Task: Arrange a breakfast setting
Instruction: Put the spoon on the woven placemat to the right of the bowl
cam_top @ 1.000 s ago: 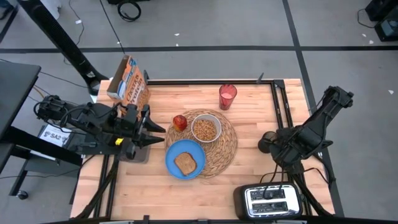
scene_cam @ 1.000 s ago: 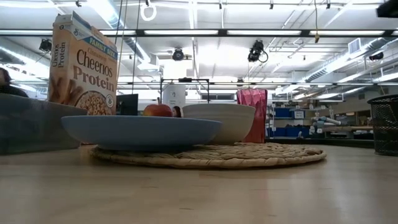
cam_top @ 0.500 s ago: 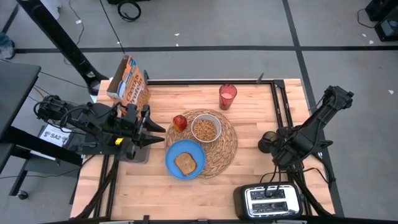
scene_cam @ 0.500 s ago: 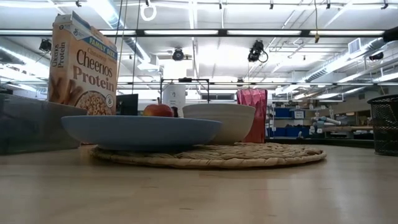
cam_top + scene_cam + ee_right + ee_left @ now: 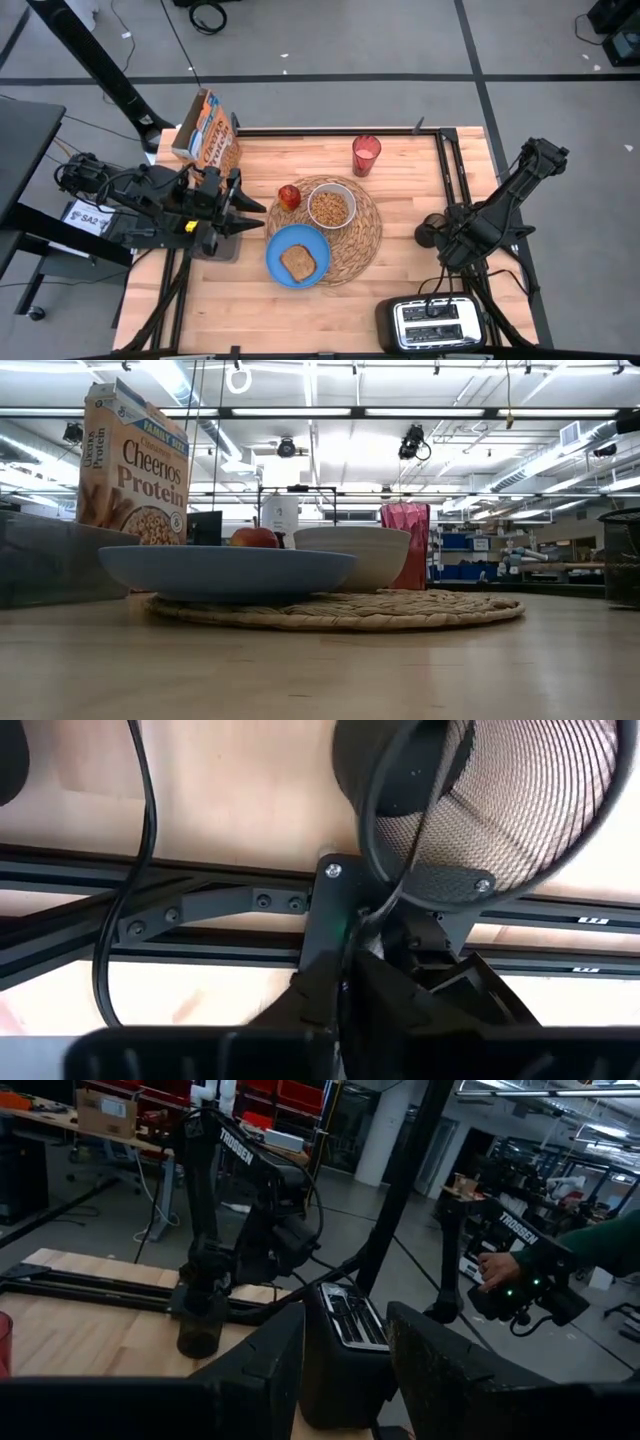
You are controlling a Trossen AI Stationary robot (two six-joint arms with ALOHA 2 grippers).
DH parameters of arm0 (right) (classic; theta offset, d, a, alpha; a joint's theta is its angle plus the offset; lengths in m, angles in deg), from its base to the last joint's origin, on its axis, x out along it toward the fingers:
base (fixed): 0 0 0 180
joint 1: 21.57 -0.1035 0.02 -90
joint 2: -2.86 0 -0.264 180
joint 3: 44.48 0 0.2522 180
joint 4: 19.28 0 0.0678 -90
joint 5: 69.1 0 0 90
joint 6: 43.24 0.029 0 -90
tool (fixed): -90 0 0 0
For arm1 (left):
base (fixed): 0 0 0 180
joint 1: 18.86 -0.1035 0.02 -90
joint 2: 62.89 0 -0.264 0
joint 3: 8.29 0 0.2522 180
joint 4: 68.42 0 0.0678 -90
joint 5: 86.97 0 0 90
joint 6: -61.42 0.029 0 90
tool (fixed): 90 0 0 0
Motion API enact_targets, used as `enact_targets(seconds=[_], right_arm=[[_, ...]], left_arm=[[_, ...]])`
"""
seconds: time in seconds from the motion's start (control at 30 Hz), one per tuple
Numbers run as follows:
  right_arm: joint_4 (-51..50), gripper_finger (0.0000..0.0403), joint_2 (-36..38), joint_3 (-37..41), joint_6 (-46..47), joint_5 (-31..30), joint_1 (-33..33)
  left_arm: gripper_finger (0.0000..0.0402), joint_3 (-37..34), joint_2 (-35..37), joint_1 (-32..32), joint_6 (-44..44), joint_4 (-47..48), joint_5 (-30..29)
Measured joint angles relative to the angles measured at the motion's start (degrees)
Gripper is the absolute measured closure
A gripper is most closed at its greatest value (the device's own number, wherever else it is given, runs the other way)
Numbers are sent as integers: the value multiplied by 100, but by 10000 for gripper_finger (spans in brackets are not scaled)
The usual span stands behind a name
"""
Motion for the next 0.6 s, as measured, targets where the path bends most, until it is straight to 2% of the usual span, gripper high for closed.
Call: enact_targets(seconds=[0.13,0.3,0.47,0.6], right_arm=[[-40,392,2,-15,82,13,44],[30,384,-7,-282,119,116,176],[8,390,-7,-740,183,594,392],[11,392,-7,-1050,676,789,542]], left_arm=[[251,0,0,0,-2,0,0],[251,0,0,2,-2,1,-1],[251,0,0,2,4,4,0],[251,0,-11,2,106,10,0]])
